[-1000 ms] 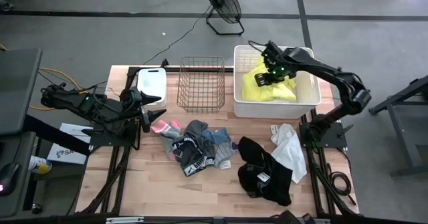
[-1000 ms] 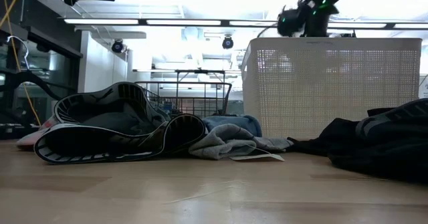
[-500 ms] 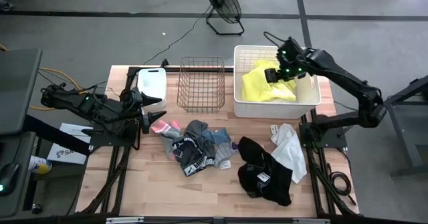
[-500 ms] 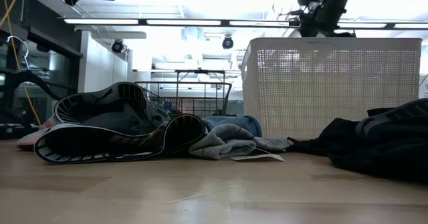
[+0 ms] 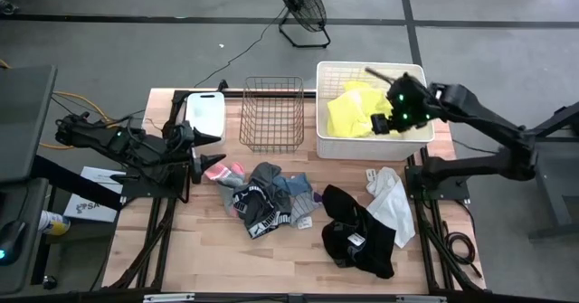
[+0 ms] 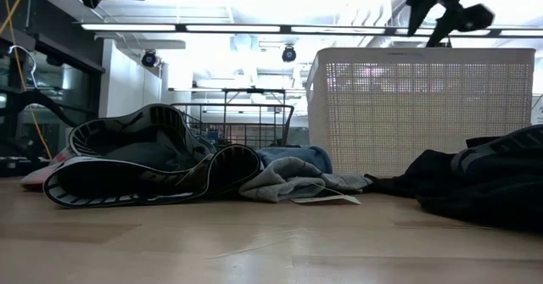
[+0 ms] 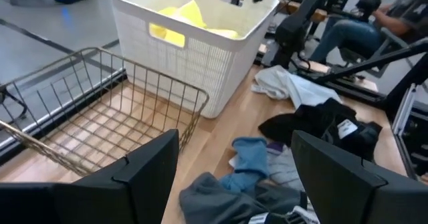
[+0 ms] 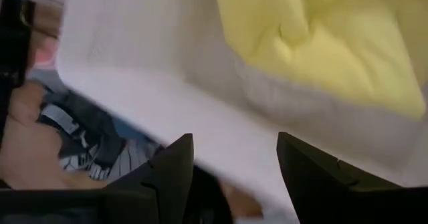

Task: Pick & Place Cloths
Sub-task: Put the white underwear into the gold wire basket

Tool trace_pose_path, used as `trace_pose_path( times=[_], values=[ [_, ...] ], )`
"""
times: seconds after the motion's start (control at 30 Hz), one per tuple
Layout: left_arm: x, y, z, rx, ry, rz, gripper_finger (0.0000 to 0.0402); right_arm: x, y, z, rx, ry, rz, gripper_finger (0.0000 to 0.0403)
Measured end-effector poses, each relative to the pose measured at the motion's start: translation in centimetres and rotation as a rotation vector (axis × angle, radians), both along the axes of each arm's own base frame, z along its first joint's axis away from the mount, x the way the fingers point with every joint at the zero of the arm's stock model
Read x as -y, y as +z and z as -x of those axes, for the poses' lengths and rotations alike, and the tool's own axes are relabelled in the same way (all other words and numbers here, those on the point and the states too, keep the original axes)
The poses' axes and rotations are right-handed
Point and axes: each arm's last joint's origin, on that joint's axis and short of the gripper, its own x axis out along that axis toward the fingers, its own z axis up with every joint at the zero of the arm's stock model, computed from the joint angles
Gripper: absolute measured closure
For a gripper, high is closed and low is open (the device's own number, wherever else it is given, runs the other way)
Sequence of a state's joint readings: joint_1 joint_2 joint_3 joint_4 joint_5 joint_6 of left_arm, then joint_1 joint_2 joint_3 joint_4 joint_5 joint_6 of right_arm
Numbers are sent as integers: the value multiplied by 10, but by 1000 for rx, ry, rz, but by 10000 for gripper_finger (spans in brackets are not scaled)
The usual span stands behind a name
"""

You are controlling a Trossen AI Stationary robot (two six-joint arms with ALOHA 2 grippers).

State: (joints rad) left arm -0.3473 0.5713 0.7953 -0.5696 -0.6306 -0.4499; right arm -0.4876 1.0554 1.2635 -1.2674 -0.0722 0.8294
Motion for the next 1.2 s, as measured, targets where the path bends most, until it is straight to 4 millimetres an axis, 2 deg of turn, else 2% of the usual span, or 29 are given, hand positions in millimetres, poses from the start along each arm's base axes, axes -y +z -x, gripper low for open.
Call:
trace_pose_path(
  times=[0.2, 0.5, 0.7, 0.9, 1.07, 1.2],
  values=[
    [2, -14, -3, -30, 1, 37, 117, -36, -6, 2, -139, -19, -92, 197],
    [1, -13, -2, -15, -2, 46, 117, -82, -8, 0, -176, -47, -121, 197],
    [1, -13, -1, -12, -3, 44, 117, -110, -18, -13, -248, 49, -130, 197],
    [1, -13, 0, -14, -6, 32, 117, -138, -33, -29, -354, 141, -104, 197],
    [1, -13, -1, -16, -7, 28, 117, -152, -50, -36, -532, 42, -93, 197],
    [1, -13, -1, -17, -8, 27, 117, -162, -67, -38, -579, 23, -101, 197]
  ],
)
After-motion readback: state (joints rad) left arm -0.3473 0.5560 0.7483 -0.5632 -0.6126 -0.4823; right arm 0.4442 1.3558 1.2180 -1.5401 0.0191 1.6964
